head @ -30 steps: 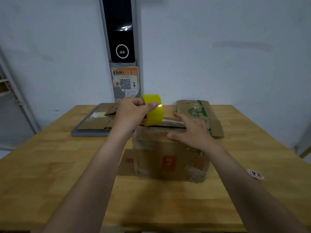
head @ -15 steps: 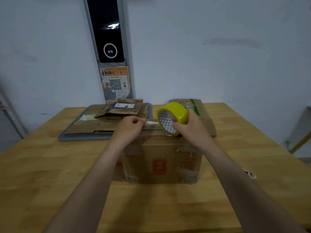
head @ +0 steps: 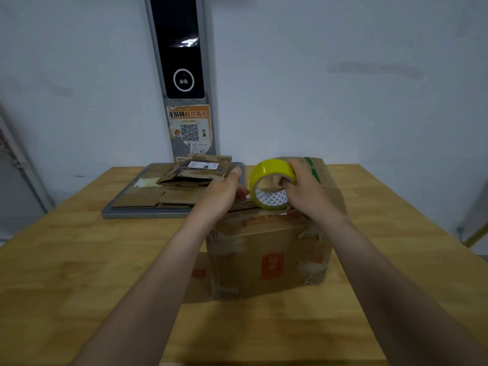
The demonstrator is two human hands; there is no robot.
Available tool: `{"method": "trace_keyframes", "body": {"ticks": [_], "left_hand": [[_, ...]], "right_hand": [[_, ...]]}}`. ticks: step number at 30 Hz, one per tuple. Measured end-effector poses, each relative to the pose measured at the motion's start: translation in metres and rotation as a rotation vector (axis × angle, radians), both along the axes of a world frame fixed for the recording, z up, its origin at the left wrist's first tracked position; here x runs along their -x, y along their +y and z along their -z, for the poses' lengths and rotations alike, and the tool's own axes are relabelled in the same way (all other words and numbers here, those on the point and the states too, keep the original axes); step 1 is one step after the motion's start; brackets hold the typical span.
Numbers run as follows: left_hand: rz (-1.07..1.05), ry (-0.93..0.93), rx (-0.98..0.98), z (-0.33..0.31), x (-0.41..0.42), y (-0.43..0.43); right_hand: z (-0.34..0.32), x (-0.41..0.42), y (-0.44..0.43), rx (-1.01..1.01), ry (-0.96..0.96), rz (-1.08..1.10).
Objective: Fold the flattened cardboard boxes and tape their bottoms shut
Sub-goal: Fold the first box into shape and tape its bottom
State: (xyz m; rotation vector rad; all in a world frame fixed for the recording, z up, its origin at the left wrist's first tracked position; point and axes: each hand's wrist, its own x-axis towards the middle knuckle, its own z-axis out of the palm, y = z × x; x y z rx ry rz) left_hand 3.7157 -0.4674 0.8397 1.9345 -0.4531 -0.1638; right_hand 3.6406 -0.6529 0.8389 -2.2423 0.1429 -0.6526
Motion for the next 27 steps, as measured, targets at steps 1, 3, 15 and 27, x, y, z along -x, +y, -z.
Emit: {"method": "trace_keyframes", "body": {"ticks": [1, 3, 15, 27], "left_hand": [[-0.002, -0.030, -0.006, 0.000, 0.001, -0.003], [0.009, -0.057, -0.021, 0.001, 0.000, -0.008], [-0.001, -0.100, -0.034, -0.002, 0.009, -0.022], [-0.045, -0.104, 0.155, -0.004, 0.011, -0.025]], "right_hand": [[0.003, 0.000, 0.001, -0.004, -0.009, -0.008], [0.007, 0.000, 0.001, -0.013, -0.025, -0.006], [0.019, 0.000, -0.004, -0.112, -0.031, 0.037], [0.017, -0.006, -0.004, -0.071, -0.005, 0.035]]}}
